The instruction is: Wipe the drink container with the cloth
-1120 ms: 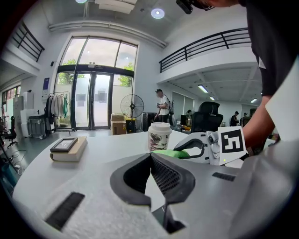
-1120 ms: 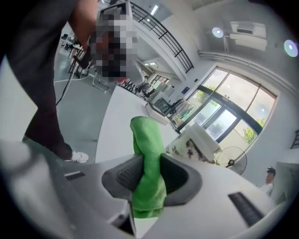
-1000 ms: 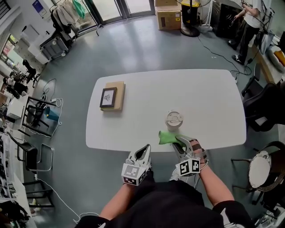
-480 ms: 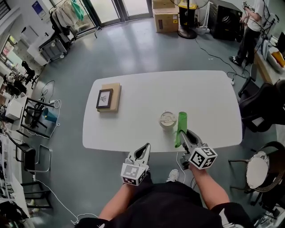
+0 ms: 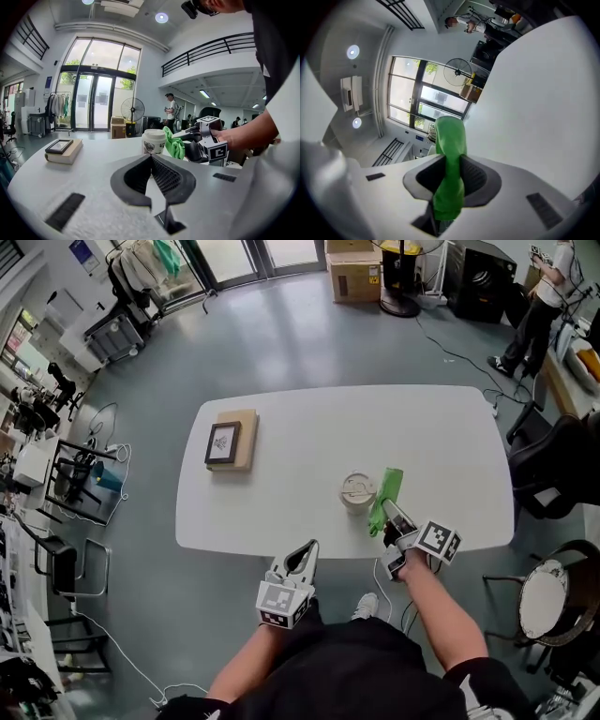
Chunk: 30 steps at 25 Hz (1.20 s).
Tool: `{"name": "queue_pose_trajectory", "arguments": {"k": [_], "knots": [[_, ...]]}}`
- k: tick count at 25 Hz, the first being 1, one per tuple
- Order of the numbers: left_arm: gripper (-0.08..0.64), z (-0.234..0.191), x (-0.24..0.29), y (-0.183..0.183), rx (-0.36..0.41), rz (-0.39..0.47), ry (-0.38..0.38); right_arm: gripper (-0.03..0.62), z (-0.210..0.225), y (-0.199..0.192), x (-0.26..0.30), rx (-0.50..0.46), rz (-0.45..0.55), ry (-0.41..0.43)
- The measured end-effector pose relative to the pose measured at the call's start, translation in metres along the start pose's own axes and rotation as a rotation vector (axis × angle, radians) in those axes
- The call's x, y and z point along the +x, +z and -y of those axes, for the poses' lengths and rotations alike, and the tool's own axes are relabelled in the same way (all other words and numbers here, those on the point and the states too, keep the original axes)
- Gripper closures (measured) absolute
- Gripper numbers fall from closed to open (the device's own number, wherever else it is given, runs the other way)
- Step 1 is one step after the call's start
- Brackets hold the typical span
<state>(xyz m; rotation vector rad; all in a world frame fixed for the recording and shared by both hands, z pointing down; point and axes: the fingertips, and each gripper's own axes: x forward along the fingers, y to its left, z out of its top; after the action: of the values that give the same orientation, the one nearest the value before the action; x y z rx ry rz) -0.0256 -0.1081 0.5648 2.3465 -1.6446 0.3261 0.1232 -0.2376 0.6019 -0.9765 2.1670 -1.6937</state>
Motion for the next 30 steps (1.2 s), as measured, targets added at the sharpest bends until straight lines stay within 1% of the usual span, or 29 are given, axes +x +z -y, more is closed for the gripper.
{"name": "queue_pose_trajectory", "arguments": {"k": [5,8,12,15,19,24,27,30], "knots": [[0.546,-0.004,-0.001,-0.003,0.003,-0.008,0.002,0.491,0.005,-0.006,0.012,0.051,-0.042,0.020],[0.546,-0.006,-0.001,-0.009,0.000,-0.020,-0.001,0.491,0.010,-0.010,0.018,0.036,-0.081,-0.005],[0.546,-0.007,-0.001,-0.011,-0.002,-0.036,0.004,0.491,0.018,-0.010,0.021,-0.010,-0.118,-0.043],[0.546,-0.009,0.001,-0.014,-0.005,-0.050,0.008,0.489,0.026,-0.013,0.024,-0.069,-0.170,-0.082],[0.546,-0.010,0.001,-0.027,-0.009,-0.066,-0.012,0.489,0.040,-0.019,0.028,-0.162,-0.252,-0.138],[0.546,-0.014,-0.005,-0.031,-0.011,-0.084,-0.003,0.489,0.062,-0.029,0.034,-0.256,-0.323,-0.223],[0.546,-0.016,-0.007,-0.032,-0.015,-0.089,0.010,0.489,0.072,-0.034,0.035,-0.338,-0.371,-0.289],[0.546,-0.018,-0.009,-0.038,-0.019,-0.091,0.001,0.487,0.079,-0.037,0.037,-0.460,-0.420,-0.360]]}}
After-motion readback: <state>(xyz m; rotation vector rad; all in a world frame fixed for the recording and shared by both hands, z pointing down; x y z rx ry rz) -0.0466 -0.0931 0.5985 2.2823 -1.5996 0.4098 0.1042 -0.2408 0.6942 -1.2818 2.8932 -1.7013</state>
